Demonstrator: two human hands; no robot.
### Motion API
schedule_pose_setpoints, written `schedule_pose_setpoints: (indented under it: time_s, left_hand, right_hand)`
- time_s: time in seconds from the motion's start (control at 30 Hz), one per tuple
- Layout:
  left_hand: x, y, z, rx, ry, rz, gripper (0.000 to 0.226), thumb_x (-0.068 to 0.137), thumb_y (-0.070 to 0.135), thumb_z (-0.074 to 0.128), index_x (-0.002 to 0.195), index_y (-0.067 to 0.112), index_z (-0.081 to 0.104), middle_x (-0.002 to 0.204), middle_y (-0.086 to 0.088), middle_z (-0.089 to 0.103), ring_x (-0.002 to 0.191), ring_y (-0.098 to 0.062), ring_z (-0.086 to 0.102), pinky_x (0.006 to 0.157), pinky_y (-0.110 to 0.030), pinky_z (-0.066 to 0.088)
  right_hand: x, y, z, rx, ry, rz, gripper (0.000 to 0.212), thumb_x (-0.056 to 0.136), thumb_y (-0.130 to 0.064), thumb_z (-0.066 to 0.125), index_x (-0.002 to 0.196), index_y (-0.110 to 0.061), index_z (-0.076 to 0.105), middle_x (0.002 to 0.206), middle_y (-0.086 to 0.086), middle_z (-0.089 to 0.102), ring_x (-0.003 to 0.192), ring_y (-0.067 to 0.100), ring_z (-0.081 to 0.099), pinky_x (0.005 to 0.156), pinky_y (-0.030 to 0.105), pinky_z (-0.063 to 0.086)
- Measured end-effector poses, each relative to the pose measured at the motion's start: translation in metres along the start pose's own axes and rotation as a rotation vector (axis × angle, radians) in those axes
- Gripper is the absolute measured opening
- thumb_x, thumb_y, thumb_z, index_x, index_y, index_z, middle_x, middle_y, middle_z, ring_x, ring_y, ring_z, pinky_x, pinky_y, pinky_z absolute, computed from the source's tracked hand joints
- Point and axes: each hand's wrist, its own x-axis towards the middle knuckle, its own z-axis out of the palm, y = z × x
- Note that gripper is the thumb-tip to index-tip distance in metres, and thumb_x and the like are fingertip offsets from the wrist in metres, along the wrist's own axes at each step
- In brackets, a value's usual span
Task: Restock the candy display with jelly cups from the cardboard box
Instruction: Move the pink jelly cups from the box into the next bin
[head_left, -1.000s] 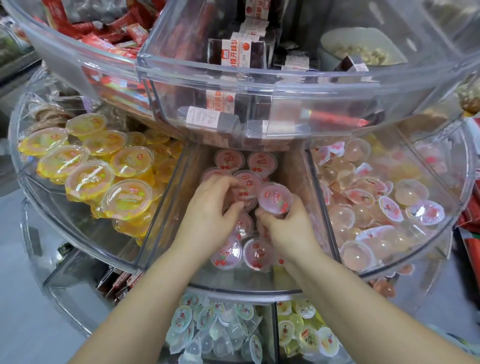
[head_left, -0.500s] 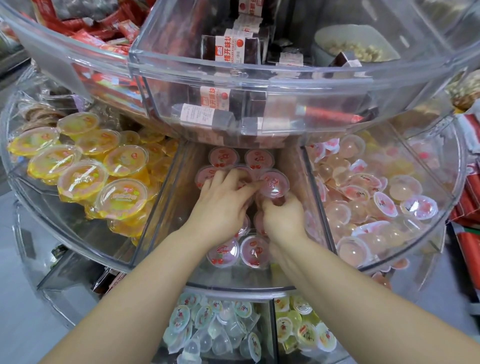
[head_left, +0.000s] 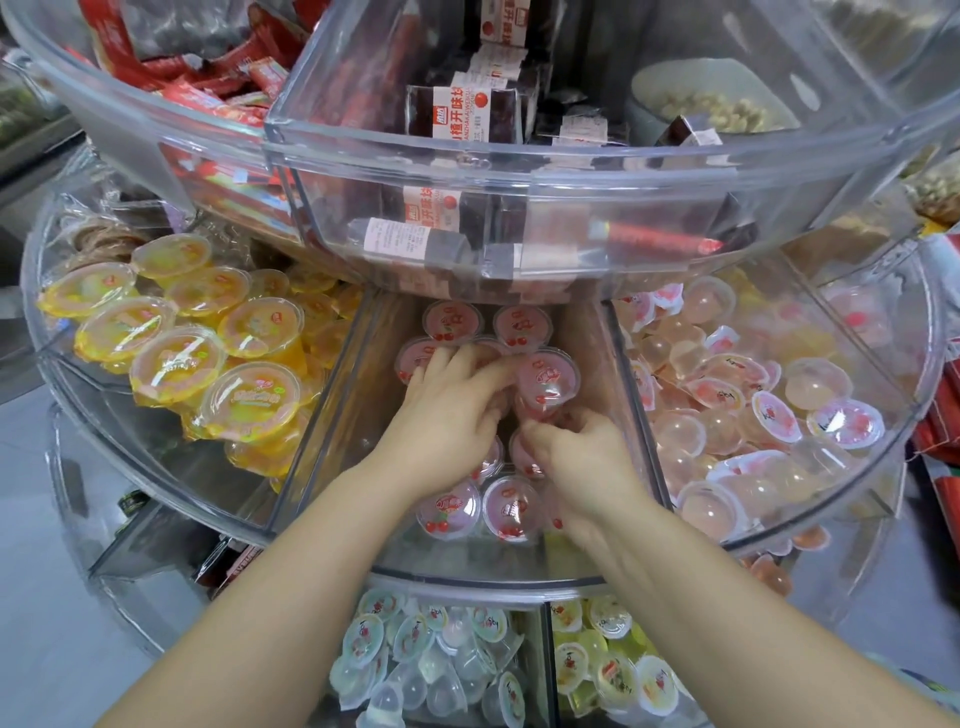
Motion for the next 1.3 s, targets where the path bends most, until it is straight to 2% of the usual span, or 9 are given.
schedule_pose_setpoints:
  time_s: [0.1, 0.17, 0.27, 0.43, 0.67, 0.77, 0.93, 1.1, 1.3]
  left_hand:
    - [-0.019, 0.003, -0.017, -0.225, 0.124, -0.015, 0.048, 0.088, 0.005, 0.054, 0.133, 0.020, 0.048, 0.128, 0.001, 0.051, 0.121, -0.015, 0.043, 0.101, -0.020, 0.031]
    - [-0.041, 0.004, -0.032, -0.353, 0.222, -0.038, 0.040, 0.087, 0.004, 0.056, 0.123, 0.023, 0.057, 0.121, 0.008, 0.057, 0.116, -0.005, 0.050, 0.097, -0.014, 0.037]
    - [-0.088, 0.003, -0.050, -0.530, 0.382, -0.128, 0.032, 0.085, 0.011, 0.056, 0.106, 0.033, 0.065, 0.105, 0.018, 0.064, 0.103, 0.002, 0.058, 0.087, -0.008, 0.042]
    - [-0.193, -0.012, -0.054, -0.673, 0.737, -0.469, 0.033, 0.082, 0.013, 0.059, 0.088, 0.043, 0.068, 0.092, 0.016, 0.071, 0.088, 0.001, 0.065, 0.078, -0.006, 0.046]
    - [-0.384, -0.057, 0.043, -0.759, 1.125, -1.171, 0.041, 0.088, 0.000, 0.057, 0.079, 0.038, 0.068, 0.081, 0.017, 0.071, 0.081, 0.004, 0.064, 0.075, -0.009, 0.047]
    - [-0.453, -0.076, 0.117, -0.784, 1.128, -1.452, 0.038, 0.090, -0.002, 0.053, 0.082, 0.034, 0.063, 0.082, 0.013, 0.067, 0.077, 0.010, 0.061, 0.067, -0.001, 0.042]
    - [-0.523, -0.121, 0.261, -0.862, 0.890, -1.806, 0.032, 0.091, 0.006, 0.050, 0.083, 0.037, 0.053, 0.083, 0.015, 0.060, 0.079, -0.009, 0.056, 0.065, -0.018, 0.040]
    - [-0.541, -0.199, 0.400, -0.932, 0.583, -1.827, 0.025, 0.086, 0.001, 0.050, 0.105, 0.014, 0.058, 0.092, 0.000, 0.059, 0.080, -0.012, 0.053, 0.066, -0.014, 0.037]
    - [-0.541, -0.321, 0.526, -0.954, 0.427, -1.839, 0.038, 0.087, 0.011, 0.055, 0.124, 0.005, 0.050, 0.120, -0.015, 0.057, 0.114, -0.030, 0.053, 0.101, -0.033, 0.041]
  right_hand:
    - [-0.018, -0.003, -0.008, 0.101, -0.093, 0.082, 0.020, 0.084, 0.009, 0.056, 0.096, -0.007, 0.056, 0.095, 0.013, 0.062, 0.088, 0.022, 0.058, 0.082, 0.033, 0.049]
    - [-0.034, -0.006, -0.008, 0.117, -0.169, 0.129, 0.030, 0.085, 0.007, 0.057, 0.111, -0.007, 0.052, 0.103, 0.014, 0.061, 0.090, 0.022, 0.059, 0.081, 0.032, 0.049]
    - [-0.059, -0.010, 0.005, -0.039, -0.367, 0.083, 0.021, 0.085, 0.001, 0.059, 0.103, -0.011, 0.061, 0.090, 0.005, 0.066, 0.081, 0.017, 0.061, 0.076, 0.028, 0.050]
    - [-0.104, 0.003, 0.051, -0.245, -0.751, -0.116, 0.017, 0.085, 0.000, 0.059, 0.085, -0.017, 0.064, 0.062, -0.010, 0.059, 0.058, 0.004, 0.054, 0.058, 0.011, 0.045]
    - [-0.160, 0.157, 0.116, -0.631, -1.230, 0.029, 0.021, 0.086, 0.003, 0.057, 0.084, -0.018, 0.060, 0.069, 0.000, 0.053, 0.067, 0.016, 0.048, 0.062, 0.021, 0.042]
    - [-0.158, 0.271, 0.118, -0.961, -1.284, 0.067, 0.020, 0.087, -0.002, 0.057, 0.085, -0.023, 0.058, 0.074, -0.002, 0.053, 0.070, 0.012, 0.048, 0.069, 0.022, 0.041]
    - [-0.102, 0.461, 0.096, -1.500, -1.141, 0.096, 0.017, 0.088, -0.007, 0.051, 0.102, -0.011, 0.060, 0.075, 0.002, 0.055, 0.075, 0.020, 0.053, 0.069, 0.027, 0.040]
    - [-0.018, 0.610, 0.099, -1.737, -1.016, 0.116, 0.023, 0.085, -0.009, 0.055, 0.107, -0.007, 0.062, 0.082, 0.007, 0.061, 0.082, 0.026, 0.056, 0.070, 0.025, 0.038]
    - [0.057, 0.755, 0.134, -1.998, -1.382, -0.266, 0.035, 0.087, -0.025, 0.058, 0.120, -0.010, 0.055, 0.122, 0.018, 0.057, 0.114, 0.034, 0.053, 0.092, 0.032, 0.041]
